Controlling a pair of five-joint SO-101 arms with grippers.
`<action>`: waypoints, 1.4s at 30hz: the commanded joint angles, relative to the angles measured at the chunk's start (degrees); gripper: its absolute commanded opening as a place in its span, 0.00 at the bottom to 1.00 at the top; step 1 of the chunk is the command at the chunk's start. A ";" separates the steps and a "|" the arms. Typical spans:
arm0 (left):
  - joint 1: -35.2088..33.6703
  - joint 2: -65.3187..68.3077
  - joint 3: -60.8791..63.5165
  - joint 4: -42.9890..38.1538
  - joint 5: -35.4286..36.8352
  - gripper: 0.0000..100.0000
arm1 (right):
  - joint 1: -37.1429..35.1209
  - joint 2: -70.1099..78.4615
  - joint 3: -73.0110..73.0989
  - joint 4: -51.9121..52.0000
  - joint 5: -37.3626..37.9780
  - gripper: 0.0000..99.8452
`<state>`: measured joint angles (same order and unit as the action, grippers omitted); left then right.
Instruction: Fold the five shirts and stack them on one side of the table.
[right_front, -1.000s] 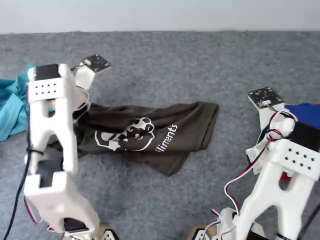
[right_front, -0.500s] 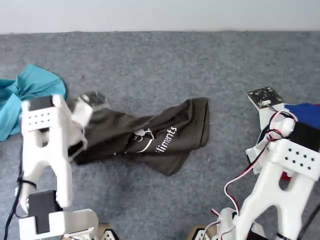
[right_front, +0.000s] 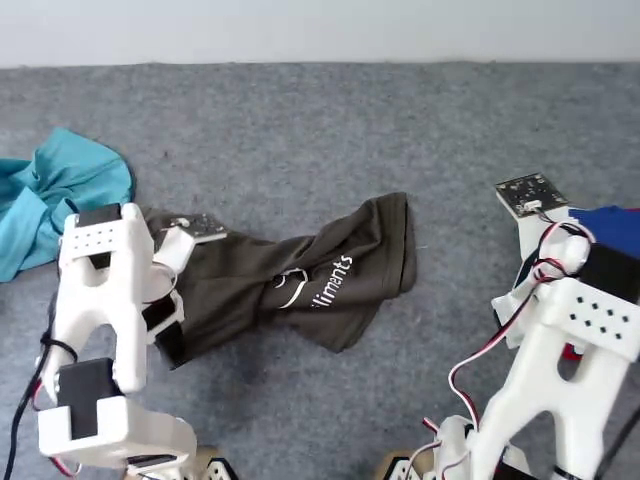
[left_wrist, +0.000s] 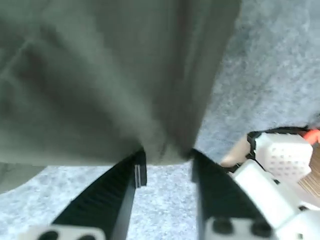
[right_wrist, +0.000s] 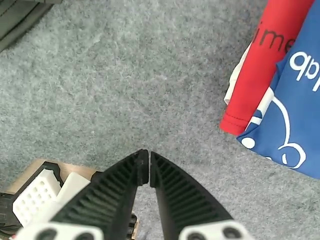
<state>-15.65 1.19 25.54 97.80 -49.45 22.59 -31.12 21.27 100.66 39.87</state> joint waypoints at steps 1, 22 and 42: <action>1.41 -0.18 -2.42 -0.79 0.88 0.19 | -0.13 -1.63 -0.18 2.24 -0.53 0.01; 0.79 19.34 -2.77 -17.58 4.75 0.18 | -0.13 -1.36 -0.18 2.24 -0.44 0.01; 2.02 -14.59 -2.77 -7.56 7.47 0.01 | -0.48 -1.10 -0.18 2.15 -0.44 0.01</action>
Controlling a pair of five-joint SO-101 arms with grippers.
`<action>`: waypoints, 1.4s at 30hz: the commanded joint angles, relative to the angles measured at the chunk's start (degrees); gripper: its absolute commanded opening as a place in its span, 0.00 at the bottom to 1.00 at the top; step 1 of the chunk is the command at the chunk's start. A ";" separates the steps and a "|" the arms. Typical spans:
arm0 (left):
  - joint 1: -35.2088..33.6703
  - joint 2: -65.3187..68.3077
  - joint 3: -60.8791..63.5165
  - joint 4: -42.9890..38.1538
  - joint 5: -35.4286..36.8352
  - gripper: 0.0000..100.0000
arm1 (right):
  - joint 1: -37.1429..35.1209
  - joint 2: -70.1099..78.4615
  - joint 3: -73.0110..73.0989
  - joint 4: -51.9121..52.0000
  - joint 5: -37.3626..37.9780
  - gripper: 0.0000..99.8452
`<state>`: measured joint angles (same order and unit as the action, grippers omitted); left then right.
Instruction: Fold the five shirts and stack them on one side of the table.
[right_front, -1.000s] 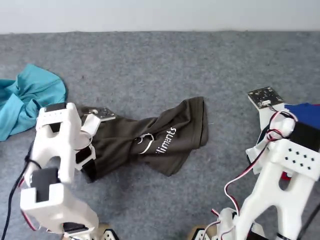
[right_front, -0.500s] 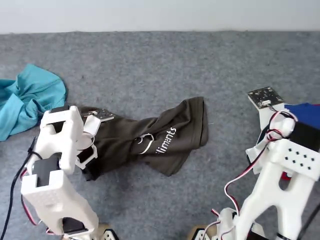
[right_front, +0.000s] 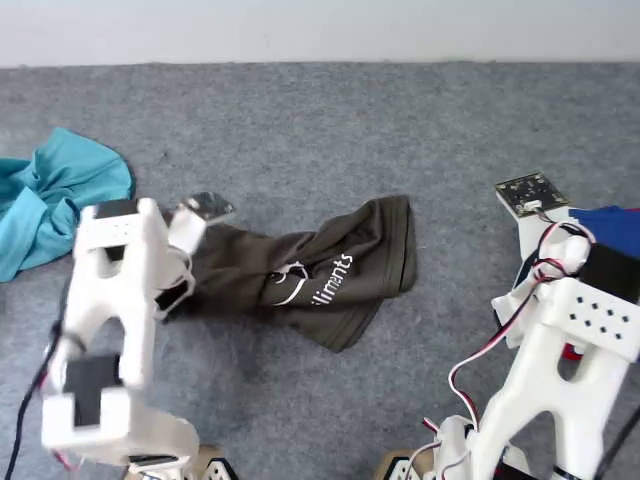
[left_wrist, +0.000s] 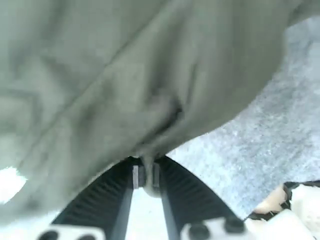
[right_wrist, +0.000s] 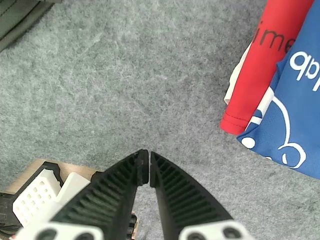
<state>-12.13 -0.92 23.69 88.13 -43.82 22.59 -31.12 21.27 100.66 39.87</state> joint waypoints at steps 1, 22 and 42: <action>-2.29 -16.00 -0.92 2.20 3.25 0.01 | -0.48 -1.10 -0.18 2.15 -0.53 0.01; -15.74 -44.92 9.10 2.11 22.86 0.01 | -28.35 6.02 -0.79 -15.60 -11.87 0.02; -15.74 -45.36 17.98 0.97 23.03 0.01 | -40.84 66.59 -57.05 -17.89 -19.16 0.21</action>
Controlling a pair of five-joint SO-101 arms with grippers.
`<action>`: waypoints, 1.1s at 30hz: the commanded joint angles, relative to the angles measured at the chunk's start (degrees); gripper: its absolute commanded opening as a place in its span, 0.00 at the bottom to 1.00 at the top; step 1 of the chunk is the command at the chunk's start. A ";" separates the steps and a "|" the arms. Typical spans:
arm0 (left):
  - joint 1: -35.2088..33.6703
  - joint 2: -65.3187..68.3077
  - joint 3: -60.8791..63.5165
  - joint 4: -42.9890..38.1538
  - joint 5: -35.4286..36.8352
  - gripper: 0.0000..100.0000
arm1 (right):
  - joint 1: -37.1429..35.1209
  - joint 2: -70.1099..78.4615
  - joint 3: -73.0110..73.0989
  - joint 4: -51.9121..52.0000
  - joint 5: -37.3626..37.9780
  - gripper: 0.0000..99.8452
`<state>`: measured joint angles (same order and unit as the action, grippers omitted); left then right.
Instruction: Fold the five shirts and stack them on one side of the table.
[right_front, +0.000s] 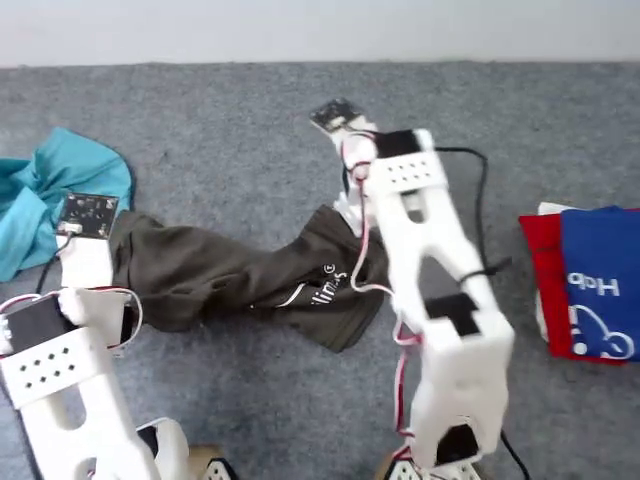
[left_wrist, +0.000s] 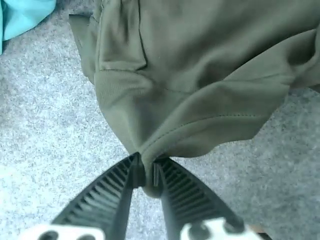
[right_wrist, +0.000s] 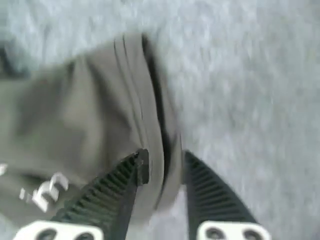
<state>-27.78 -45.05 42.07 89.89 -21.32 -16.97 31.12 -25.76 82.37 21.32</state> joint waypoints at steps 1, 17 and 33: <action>-0.09 -1.23 -0.40 -0.79 0.53 0.01 | -1.89 6.64 -12.66 0.57 -0.62 0.23; -0.09 -0.79 -0.31 -0.88 0.53 0.01 | -7.60 30.37 -37.10 3.03 -0.62 0.24; -0.09 -1.23 -1.27 -0.88 0.53 0.01 | -7.16 31.87 -46.07 20.79 5.45 0.01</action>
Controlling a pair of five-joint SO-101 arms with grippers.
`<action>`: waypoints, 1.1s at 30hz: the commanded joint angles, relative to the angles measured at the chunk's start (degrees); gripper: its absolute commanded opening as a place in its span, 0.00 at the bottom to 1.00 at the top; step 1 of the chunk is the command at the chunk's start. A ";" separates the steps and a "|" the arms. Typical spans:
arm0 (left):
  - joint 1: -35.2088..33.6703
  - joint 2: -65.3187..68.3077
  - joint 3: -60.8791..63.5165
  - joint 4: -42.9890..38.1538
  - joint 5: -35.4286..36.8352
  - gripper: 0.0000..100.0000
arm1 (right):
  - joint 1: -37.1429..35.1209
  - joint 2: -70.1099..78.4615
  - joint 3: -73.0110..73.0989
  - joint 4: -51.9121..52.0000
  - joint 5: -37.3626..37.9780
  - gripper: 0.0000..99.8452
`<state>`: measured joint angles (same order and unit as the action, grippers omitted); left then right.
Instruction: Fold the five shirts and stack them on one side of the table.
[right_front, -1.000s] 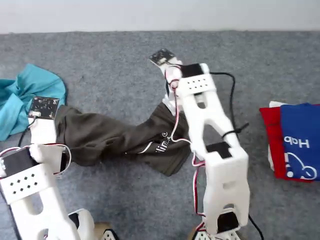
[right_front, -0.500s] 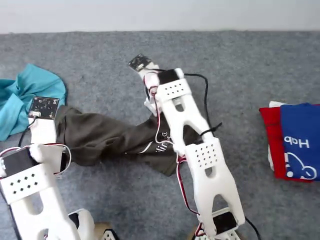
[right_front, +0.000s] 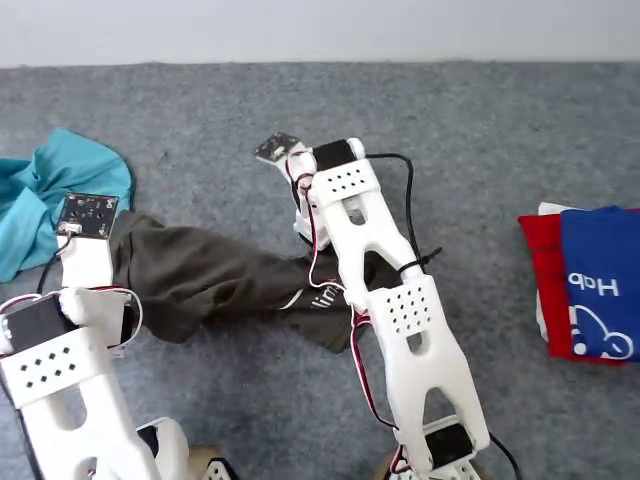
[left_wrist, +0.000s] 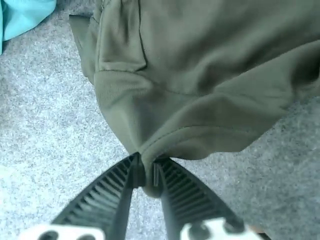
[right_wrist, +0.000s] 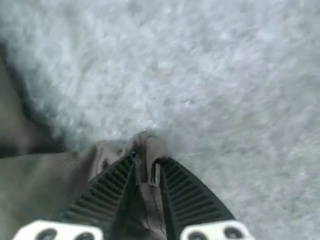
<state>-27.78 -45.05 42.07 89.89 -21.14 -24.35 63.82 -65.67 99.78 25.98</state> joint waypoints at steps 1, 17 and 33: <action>-0.09 -1.23 -2.15 -0.88 0.35 0.01 | 0.84 -1.27 -8.44 3.38 0.79 0.01; 0.26 -0.70 -29.58 -7.30 0.53 0.01 | 10.33 -36.18 -12.84 3.12 2.90 0.01; 12.75 -0.70 -54.55 -30.24 0.00 0.01 | 24.31 -69.85 -12.66 -5.93 2.81 0.01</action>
<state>-15.56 -45.14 -7.34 64.04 -21.14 -2.46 -1.49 -76.84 96.97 28.35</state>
